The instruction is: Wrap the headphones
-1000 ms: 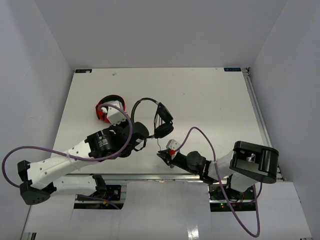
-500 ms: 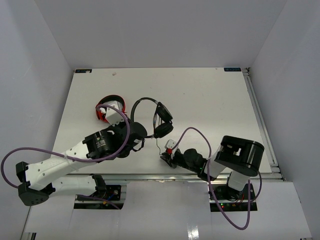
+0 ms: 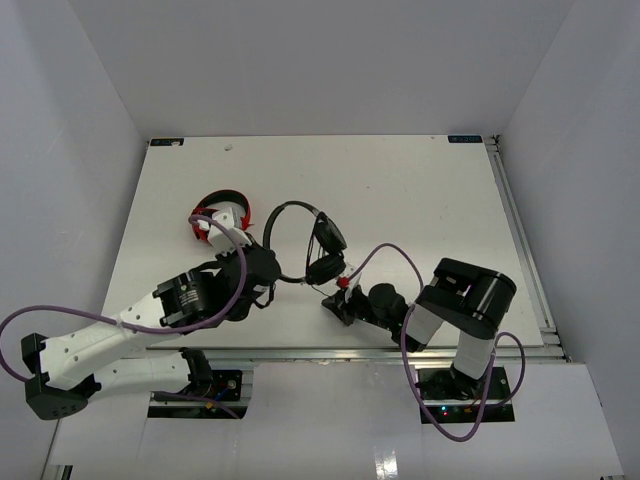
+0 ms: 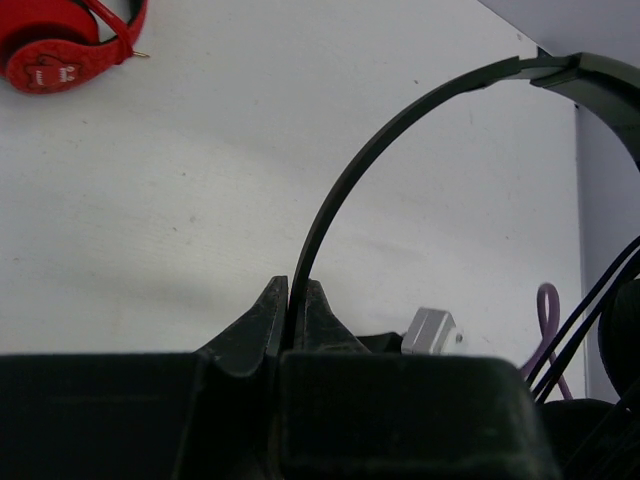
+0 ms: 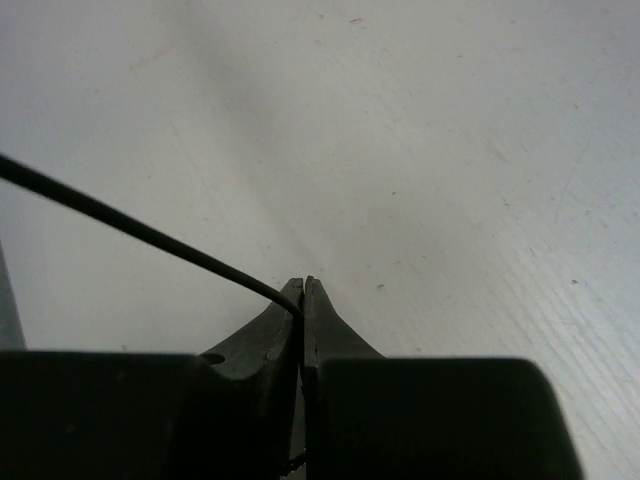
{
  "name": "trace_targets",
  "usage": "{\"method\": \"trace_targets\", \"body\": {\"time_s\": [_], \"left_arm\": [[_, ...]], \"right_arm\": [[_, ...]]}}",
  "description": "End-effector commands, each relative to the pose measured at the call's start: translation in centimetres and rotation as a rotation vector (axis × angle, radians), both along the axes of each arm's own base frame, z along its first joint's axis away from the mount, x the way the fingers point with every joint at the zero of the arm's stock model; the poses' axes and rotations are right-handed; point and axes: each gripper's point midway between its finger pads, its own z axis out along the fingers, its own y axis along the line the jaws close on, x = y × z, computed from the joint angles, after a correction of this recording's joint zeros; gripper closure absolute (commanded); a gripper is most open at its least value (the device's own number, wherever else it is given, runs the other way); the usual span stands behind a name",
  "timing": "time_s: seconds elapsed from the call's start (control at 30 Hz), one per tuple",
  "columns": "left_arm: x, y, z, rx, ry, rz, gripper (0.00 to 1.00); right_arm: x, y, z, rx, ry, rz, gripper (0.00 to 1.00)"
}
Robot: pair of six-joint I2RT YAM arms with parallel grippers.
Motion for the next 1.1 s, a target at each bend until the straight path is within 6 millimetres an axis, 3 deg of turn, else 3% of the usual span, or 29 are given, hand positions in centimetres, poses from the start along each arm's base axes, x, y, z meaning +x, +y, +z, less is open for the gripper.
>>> {"method": "trace_targets", "body": {"time_s": [0.0,0.13,0.33,0.43,0.57,0.63,0.67,0.77,0.9,1.07], "left_arm": [[-0.8,-2.1,2.9,-0.122,-0.091,-0.186,1.0],[-2.0,-2.5,4.1,-0.155,-0.139,-0.303,1.0],[-3.4,-2.5,3.8,-0.063,-0.172,-0.453,1.0],[-3.7,-2.9,2.6,0.038,-0.166,-0.525,1.0],[-3.2,-3.7,-0.5,0.206,-0.094,-0.565,1.0],[-2.5,-3.9,-2.5,0.309,-0.035,-0.548,1.0],[-1.9,-3.9,-3.6,0.374,-0.004,-0.525,1.0],[-0.6,-3.8,-5.9,0.517,0.052,-0.469,1.0],[0.3,-3.5,-7.3,0.611,0.073,-0.427,1.0],[1.6,-1.8,-7.0,0.67,0.063,-0.271,1.0]], "right_arm": [[2.5,0.4,13.3,0.479,-0.247,-0.042,0.92],[3.6,-0.8,13.8,0.5,-0.228,-0.078,0.92],[5.8,-3.6,15.6,0.55,-0.192,-0.129,0.92],[6.7,-3.6,15.9,0.514,-0.116,-0.121,0.92],[8.4,-3.6,15.6,0.375,-0.025,-0.161,0.92],[9.0,-4.1,17.1,0.336,-0.012,-0.196,0.92],[9.0,-4.8,16.4,0.274,0.049,-0.228,0.92],[9.0,-6.0,18.1,0.237,0.098,-0.269,0.92],[8.8,-7.3,19.8,0.158,0.123,-0.317,0.92],[7.2,-7.3,21.0,0.088,0.152,-0.249,0.92]]}}
